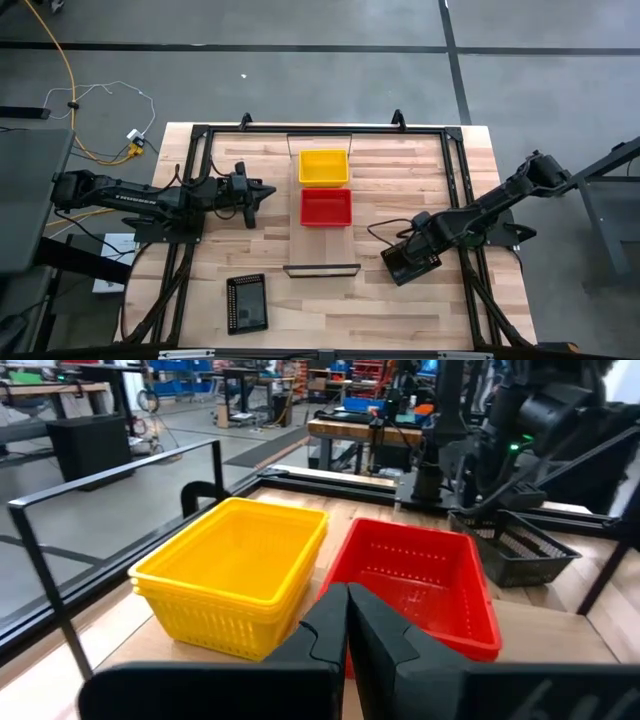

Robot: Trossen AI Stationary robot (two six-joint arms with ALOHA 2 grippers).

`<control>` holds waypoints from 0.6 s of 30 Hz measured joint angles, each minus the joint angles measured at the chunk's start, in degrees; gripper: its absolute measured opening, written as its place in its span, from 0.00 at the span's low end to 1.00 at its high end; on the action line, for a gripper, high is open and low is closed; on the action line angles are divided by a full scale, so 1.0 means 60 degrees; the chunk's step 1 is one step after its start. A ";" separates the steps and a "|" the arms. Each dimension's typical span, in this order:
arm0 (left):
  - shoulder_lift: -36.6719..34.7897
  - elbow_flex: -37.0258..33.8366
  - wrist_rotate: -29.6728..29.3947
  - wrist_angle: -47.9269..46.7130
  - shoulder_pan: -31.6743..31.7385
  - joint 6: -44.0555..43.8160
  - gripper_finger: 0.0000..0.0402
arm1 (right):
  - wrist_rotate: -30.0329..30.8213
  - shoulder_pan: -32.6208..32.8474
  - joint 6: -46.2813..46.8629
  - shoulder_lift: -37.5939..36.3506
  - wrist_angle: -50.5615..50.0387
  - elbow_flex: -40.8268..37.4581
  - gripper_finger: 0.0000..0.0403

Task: Stack baskets on shelf by color
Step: Put the right black bin on the shelf

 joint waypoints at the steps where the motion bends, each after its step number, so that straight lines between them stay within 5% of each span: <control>1: 0.0001 0.0000 0.0050 0.0000 0.0000 -0.0002 0.00 | 0.0014 0.0000 0.0058 0.0000 -0.0019 0.0000 0.42; 10: 0.0004 0.0000 0.0078 0.0000 0.0000 0.0001 0.00 | 0.0476 0.0000 0.0127 0.0000 -0.0075 0.0000 0.40; 16: -0.0076 0.0199 -0.0244 -0.0008 -0.0002 -0.0013 0.00 | 0.0654 0.0000 -0.0027 -0.0004 -0.0035 0.0000 0.08; 18: -0.0076 0.0231 -0.0121 -0.0038 -0.0029 -0.0083 0.00 | 0.0626 0.0000 -0.0026 -0.0023 -0.0046 0.0000 0.04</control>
